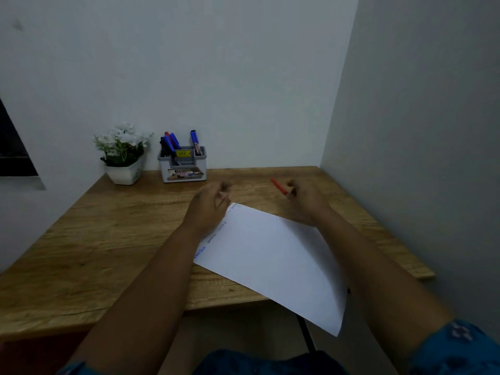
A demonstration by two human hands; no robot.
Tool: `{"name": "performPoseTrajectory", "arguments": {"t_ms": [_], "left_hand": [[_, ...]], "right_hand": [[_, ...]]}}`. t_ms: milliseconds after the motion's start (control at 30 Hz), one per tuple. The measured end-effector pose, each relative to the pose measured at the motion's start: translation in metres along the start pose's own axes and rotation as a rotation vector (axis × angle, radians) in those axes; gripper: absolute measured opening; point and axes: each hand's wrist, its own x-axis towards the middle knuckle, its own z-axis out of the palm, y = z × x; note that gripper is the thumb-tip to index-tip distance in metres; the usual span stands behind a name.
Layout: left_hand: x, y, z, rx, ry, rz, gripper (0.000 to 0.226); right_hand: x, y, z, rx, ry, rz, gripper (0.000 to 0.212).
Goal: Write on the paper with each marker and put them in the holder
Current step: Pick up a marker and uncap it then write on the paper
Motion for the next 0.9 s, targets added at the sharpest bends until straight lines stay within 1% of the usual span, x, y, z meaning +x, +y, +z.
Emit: {"name": "performPoseTrajectory", "arguments": {"t_ms": [67,133,233,367,500,633,733,767,800,833,867,900], "left_hand": [[0.003,0.002,0.003,0.073,0.012,0.081,0.039],[0.005,0.006,0.004,0.059,-0.034,0.133,0.041],[0.003,0.007,0.004,0.031,-0.133,0.222,0.026],[0.0,0.003,-0.013,0.086,-0.192,0.124,0.026],[0.0,-0.001,-0.024,0.12,-0.232,0.066,0.026],[0.002,0.0,-0.024,0.108,-0.255,0.02,0.028],[0.005,-0.008,-0.028,0.107,-0.256,-0.065,0.036],[0.006,-0.013,-0.031,0.085,-0.242,-0.113,0.04],[0.008,-0.019,-0.032,0.059,-0.224,-0.164,0.045],[0.01,-0.024,-0.033,0.044,-0.211,-0.216,0.047],[0.012,-0.028,-0.033,0.053,-0.208,-0.26,0.049],[0.013,-0.031,-0.032,0.088,-0.213,-0.284,0.048]], "right_hand": [[0.0,-0.021,0.004,-0.028,-0.084,-0.225,0.024],[0.0,-0.042,0.013,-0.053,-0.157,-0.38,0.021],[-0.001,-0.066,0.027,-0.115,-0.203,-0.478,0.019],[0.001,-0.083,0.035,-0.14,-0.259,-0.535,0.016],[0.008,-0.09,0.039,-0.13,-0.232,-0.644,0.015],[0.015,-0.09,0.037,-0.129,-0.254,-0.695,0.016],[0.023,-0.085,0.025,-0.327,-0.264,-0.63,0.03],[0.028,-0.079,0.022,-0.341,-0.278,-0.591,0.032],[0.033,-0.073,0.022,-0.292,-0.309,-0.548,0.032],[0.036,-0.068,0.022,-0.196,-0.353,-0.509,0.037],[0.04,-0.063,0.023,-0.076,-0.398,-0.473,0.046],[0.041,-0.059,0.024,0.051,-0.436,-0.43,0.052]]}}
